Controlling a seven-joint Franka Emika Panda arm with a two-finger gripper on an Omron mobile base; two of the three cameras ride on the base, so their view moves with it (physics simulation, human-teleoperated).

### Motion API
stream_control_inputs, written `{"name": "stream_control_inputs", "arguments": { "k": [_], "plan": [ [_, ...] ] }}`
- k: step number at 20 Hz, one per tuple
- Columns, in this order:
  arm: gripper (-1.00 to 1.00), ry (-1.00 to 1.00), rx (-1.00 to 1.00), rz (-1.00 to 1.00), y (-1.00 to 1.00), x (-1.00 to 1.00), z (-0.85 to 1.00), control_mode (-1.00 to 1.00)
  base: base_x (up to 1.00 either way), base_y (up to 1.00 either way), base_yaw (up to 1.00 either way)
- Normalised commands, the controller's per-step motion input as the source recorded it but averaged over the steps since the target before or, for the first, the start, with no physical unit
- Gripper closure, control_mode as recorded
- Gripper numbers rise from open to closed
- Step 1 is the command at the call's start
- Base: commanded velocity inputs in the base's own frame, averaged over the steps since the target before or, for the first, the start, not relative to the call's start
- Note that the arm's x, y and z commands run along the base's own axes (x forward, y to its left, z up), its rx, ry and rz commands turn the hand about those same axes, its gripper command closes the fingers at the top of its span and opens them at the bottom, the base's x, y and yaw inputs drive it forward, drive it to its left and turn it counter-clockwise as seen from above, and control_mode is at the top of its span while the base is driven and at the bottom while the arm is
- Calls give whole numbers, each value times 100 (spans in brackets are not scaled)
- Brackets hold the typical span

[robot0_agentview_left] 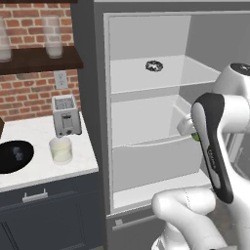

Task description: Grab a lemon wedge from the fridge and one ice cube from the ice bowl, and put them in the glass of lemonade.

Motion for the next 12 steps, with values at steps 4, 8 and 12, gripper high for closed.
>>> {"name": "stream_control_inputs", "arguments": {
  "k": [4,8,12],
  "plan": [
    [100,0,0,0,9,-20,0,100,-10,10,0],
    [100,0,0,0,0,0,0,100,-36,60,-3],
    [100,0,0,0,0,0,0,100,-15,82,-6]
  ]
}}
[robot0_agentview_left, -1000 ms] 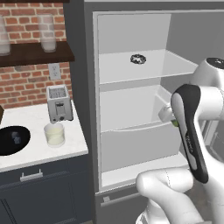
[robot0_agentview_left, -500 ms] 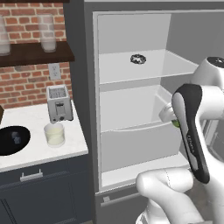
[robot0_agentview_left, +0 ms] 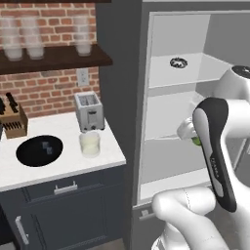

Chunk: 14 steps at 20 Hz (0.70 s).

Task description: Grab a lemon wedge from the fridge and one ice cube from the ice bowl, and put them in the glass of lemonade.

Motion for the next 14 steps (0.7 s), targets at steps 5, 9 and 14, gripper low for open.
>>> {"name": "stream_control_inputs", "arguments": {
  "k": [5,9,14],
  "plan": [
    [100,0,0,0,0,0,0,100,-8,94,-9],
    [100,0,0,0,0,0,0,100,-6,95,-14],
    [100,0,0,0,0,0,0,100,0,68,-14]
  ]
}}
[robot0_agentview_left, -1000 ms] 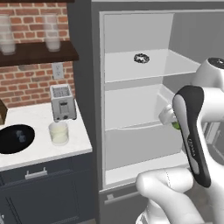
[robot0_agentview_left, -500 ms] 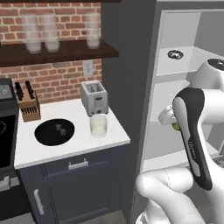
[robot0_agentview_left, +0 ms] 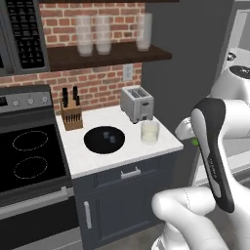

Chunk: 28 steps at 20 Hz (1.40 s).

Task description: Grab a lemon wedge from the fridge and one ice cube from the ice bowl, and put them in the glass of lemonade.

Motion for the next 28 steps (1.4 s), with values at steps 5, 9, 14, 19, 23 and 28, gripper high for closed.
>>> {"name": "stream_control_inputs", "arguments": {
  "k": [5,9,14,19,23,28],
  "plan": [
    [100,0,0,0,0,0,0,100,22,38,-8],
    [100,0,0,0,0,0,0,100,29,46,-7],
    [100,0,0,0,0,0,0,100,35,54,-2],
    [100,0,0,0,0,0,0,100,51,43,0],
    [100,0,0,0,0,0,0,100,62,11,0],
    [100,0,0,0,0,0,0,100,58,1,0]
  ]
}}
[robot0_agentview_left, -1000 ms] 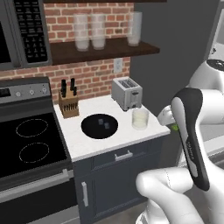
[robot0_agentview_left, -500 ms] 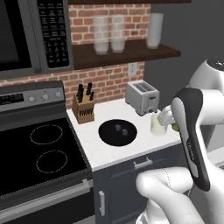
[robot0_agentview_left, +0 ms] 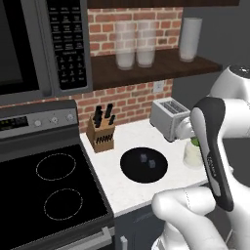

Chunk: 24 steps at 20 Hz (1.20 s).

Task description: Grab a lemon wedge from the fridge and one ice cube from the ice bowl, and put them in the glass of lemonade.

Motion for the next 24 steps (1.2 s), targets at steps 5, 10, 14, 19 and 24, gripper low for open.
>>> {"name": "stream_control_inputs", "arguments": {
  "k": [5,10,14,19,24],
  "plan": [
    [100,0,0,0,0,24,-35,-100,9,0,0],
    [100,2,1,-1,0,39,-60,-100,0,0,0],
    [100,-2,0,-9,0,57,-49,-100,0,0,0],
    [100,-3,-3,-3,-1,46,-33,-100,0,0,0],
    [100,0,-4,-4,-49,56,-25,-100,0,0,0]
  ]
}}
